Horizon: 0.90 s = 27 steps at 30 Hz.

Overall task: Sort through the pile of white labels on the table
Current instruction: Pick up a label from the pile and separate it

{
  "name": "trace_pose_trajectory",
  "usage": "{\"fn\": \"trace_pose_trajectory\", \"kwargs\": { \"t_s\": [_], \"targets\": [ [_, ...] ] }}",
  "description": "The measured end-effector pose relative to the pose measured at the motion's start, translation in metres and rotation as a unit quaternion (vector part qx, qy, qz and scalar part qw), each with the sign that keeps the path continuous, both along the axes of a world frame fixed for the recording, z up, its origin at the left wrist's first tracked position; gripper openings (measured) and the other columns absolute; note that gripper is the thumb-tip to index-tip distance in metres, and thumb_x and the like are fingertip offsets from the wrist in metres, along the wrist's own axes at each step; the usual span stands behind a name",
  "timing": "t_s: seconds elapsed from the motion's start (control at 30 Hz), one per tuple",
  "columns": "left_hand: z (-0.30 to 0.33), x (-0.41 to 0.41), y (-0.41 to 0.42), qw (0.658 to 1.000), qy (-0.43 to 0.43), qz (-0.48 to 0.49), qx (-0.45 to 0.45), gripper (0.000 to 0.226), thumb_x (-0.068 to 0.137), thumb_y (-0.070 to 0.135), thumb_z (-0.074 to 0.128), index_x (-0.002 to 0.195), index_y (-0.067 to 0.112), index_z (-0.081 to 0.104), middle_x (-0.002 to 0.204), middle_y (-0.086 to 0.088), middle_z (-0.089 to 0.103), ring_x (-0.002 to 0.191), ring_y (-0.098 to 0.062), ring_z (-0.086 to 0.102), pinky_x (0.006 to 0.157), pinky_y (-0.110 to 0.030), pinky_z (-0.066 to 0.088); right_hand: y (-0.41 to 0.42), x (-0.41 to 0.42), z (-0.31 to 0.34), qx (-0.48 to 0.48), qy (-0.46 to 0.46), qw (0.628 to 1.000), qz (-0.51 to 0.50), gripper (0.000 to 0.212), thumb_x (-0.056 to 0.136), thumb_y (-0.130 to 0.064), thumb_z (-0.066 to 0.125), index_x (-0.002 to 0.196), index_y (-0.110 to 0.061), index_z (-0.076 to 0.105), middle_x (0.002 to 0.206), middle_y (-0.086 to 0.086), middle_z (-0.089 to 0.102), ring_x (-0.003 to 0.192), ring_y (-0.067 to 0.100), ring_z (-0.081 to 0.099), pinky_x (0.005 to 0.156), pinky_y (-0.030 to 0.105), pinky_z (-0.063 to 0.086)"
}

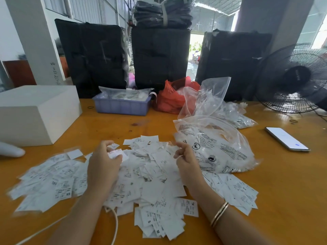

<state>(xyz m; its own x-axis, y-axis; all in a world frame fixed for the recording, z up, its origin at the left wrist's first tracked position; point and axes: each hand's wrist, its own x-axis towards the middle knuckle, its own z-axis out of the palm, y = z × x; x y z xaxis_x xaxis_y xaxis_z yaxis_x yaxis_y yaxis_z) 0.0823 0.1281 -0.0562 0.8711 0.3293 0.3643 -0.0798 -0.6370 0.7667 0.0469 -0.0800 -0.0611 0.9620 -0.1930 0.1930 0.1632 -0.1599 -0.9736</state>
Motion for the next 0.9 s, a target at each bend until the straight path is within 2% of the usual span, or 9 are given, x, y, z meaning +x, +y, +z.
{"fn": "trace_pose_trajectory", "kwargs": {
  "t_s": [0.07, 0.17, 0.23, 0.33, 0.47, 0.53, 0.63, 0.73, 0.9],
  "targets": [
    [0.0, 0.0, 0.003, 0.99, 0.042, 0.049, 0.126, 0.052, 0.08, 0.018, 0.074, 0.127, 0.017, 0.052, 0.126, -0.01, 0.052, 0.108, -0.027, 0.051, 0.082, -0.038, 0.047, 0.0, 0.002, -0.002, -0.001, -0.008, 1.0, -0.011, 0.046, 0.09, 0.01, 0.041, 0.121, -0.022, 0.051, 0.086, -0.001, 0.052, 0.057, -0.002, 0.046, 0.046, 0.012, 0.039],
    [0.004, -0.005, -0.004, 0.975, -0.062, 0.032, 0.211, 0.043, 0.081, 0.019, 0.072, 0.121, 0.015, 0.059, 0.131, -0.011, 0.049, 0.121, -0.03, 0.044, 0.097, -0.044, 0.038, 0.0, 0.005, -0.002, 0.056, -0.02, 0.998, 0.001, 0.04, 0.089, 0.006, 0.052, 0.116, -0.023, 0.054, 0.086, -0.002, 0.057, 0.071, -0.002, 0.063, 0.06, 0.011, 0.048],
    [0.008, -0.013, -0.02, 0.973, -0.129, -0.104, 0.159, 0.027, 0.087, 0.024, 0.063, 0.113, 0.016, 0.063, 0.118, -0.001, 0.06, 0.112, -0.016, 0.052, 0.095, -0.032, 0.04, -0.001, 0.007, -0.002, 0.104, -0.029, 0.994, 0.022, 0.037, 0.088, 0.004, 0.057, 0.113, -0.023, 0.055, 0.083, -0.004, 0.059, 0.082, 0.008, 0.07, 0.07, 0.016, 0.052],
    [0.006, -0.029, -0.046, 0.958, -0.036, -0.283, 0.03, 0.039, 0.086, 0.057, 0.044, 0.109, 0.031, 0.061, 0.099, 0.021, 0.062, 0.091, 0.009, 0.055, 0.079, -0.011, 0.045, -0.001, 0.006, -0.003, 0.132, -0.036, 0.99, 0.033, 0.034, 0.086, 0.001, 0.062, 0.112, -0.019, 0.057, 0.071, -0.01, 0.062, 0.081, 0.014, 0.071, 0.07, 0.02, 0.054],
    [-0.004, -0.029, -0.058, 0.955, 0.041, -0.295, 0.0, 0.056, 0.071, 0.074, 0.037, 0.115, 0.043, 0.05, 0.096, 0.028, 0.055, 0.087, 0.007, 0.055, 0.067, -0.01, 0.042, -0.001, 0.006, -0.003, 0.115, -0.043, 0.992, 0.036, 0.031, 0.085, -0.003, 0.065, 0.11, -0.019, 0.061, 0.069, -0.011, 0.065, 0.074, 0.008, 0.066, 0.072, 0.023, 0.054],
    [-0.004, -0.025, -0.058, 0.958, 0.033, -0.283, -0.012, 0.046, 0.073, 0.071, 0.042, 0.111, 0.045, 0.048, 0.1, 0.029, 0.05, 0.093, 0.005, 0.052, 0.07, -0.01, 0.04, 0.0, 0.006, -0.003, 0.096, -0.047, 0.993, 0.039, 0.031, 0.083, -0.005, 0.067, 0.108, -0.022, 0.061, 0.069, -0.011, 0.063, 0.075, 0.009, 0.062, 0.077, 0.026, 0.054],
    [-0.006, -0.02, -0.057, 0.964, 0.033, -0.263, -0.029, 0.012, 0.082, 0.047, 0.064, 0.09, 0.038, 0.059, 0.098, 0.023, 0.057, 0.098, 0.001, 0.053, 0.077, -0.017, 0.043, 0.002, 0.006, -0.002, 0.074, -0.058, 0.995, 0.039, 0.032, 0.083, -0.005, 0.068, 0.106, -0.026, 0.062, 0.07, -0.011, 0.062, 0.075, 0.008, 0.061, 0.075, 0.021, 0.052],
    [-0.008, -0.016, -0.053, 0.967, 0.058, -0.238, -0.076, 0.009, 0.082, 0.033, 0.07, 0.083, 0.027, 0.064, 0.09, 0.014, 0.065, 0.093, -0.004, 0.057, 0.081, -0.027, 0.049, 0.002, 0.008, -0.001, 0.094, -0.061, 0.993, 0.038, 0.031, 0.084, -0.001, 0.065, 0.107, -0.022, 0.061, 0.072, -0.01, 0.063, 0.08, 0.013, 0.066, 0.078, 0.026, 0.054],
    [-0.007, -0.013, -0.05, 0.965, 0.082, -0.241, -0.066, 0.006, 0.083, 0.032, 0.071, 0.083, 0.028, 0.066, 0.086, 0.017, 0.067, 0.09, 0.0, 0.059, 0.078, -0.022, 0.047, 0.007, 0.01, 0.001, 0.201, -0.069, 0.976, 0.05, 0.028, 0.087, 0.006, 0.058, 0.107, -0.015, 0.06, 0.076, -0.004, 0.062, 0.084, 0.022, 0.072, 0.07, 0.021, 0.054]
  ]
}}
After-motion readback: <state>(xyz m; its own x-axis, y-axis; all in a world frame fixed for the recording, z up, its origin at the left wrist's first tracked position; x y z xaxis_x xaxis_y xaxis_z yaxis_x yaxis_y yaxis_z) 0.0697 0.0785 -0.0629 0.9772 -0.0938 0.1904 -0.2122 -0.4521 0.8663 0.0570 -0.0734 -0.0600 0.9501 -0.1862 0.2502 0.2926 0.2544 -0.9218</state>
